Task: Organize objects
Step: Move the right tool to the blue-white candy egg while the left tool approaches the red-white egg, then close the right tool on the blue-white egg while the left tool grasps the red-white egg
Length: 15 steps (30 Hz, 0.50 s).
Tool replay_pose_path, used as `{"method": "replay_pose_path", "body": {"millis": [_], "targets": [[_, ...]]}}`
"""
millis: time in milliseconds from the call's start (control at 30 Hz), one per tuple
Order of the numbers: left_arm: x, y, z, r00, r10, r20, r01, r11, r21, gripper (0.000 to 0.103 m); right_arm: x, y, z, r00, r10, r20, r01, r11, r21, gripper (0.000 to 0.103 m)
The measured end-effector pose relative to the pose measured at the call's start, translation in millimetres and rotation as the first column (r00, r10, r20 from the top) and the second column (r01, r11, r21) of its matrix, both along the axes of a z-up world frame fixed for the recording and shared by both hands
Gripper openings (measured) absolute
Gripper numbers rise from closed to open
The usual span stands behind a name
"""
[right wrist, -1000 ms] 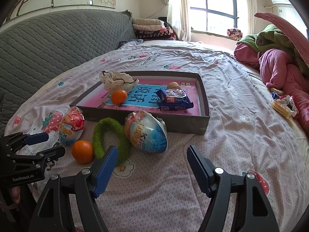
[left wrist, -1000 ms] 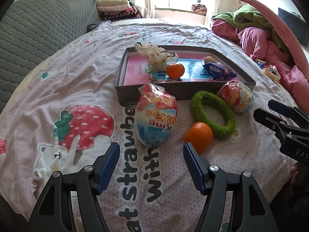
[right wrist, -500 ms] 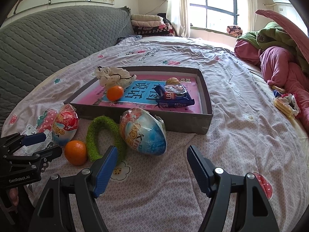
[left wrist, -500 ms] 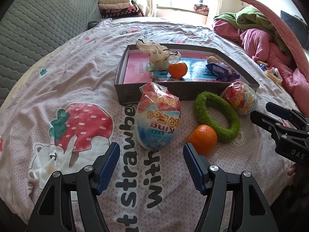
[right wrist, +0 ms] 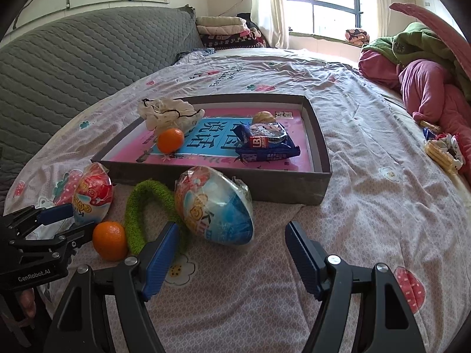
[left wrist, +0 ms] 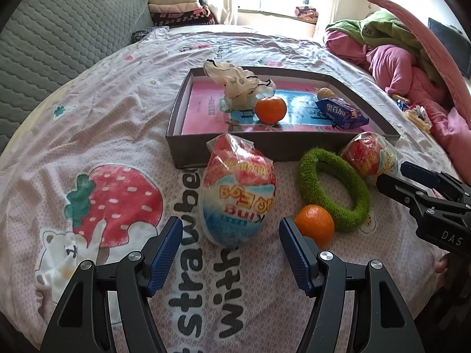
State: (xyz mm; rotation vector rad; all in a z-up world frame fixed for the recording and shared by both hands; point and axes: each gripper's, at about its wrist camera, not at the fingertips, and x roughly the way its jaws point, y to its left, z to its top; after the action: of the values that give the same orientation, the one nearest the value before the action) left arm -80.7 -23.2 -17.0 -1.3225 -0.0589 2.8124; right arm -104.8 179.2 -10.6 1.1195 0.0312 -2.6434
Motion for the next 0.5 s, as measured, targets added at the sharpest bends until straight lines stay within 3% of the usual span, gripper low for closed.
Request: {"method": "replay_pose_path", "body": {"millis": [500], "targets": [[-20.7,-2.2,-3.7,1.000,0.023,0.006,-0.023,1.000,0.012,0.070,-17.8,-14.4,-5.5,1.000,0.027,0.002,-0.028,0.999,0.027,0.073]]}}
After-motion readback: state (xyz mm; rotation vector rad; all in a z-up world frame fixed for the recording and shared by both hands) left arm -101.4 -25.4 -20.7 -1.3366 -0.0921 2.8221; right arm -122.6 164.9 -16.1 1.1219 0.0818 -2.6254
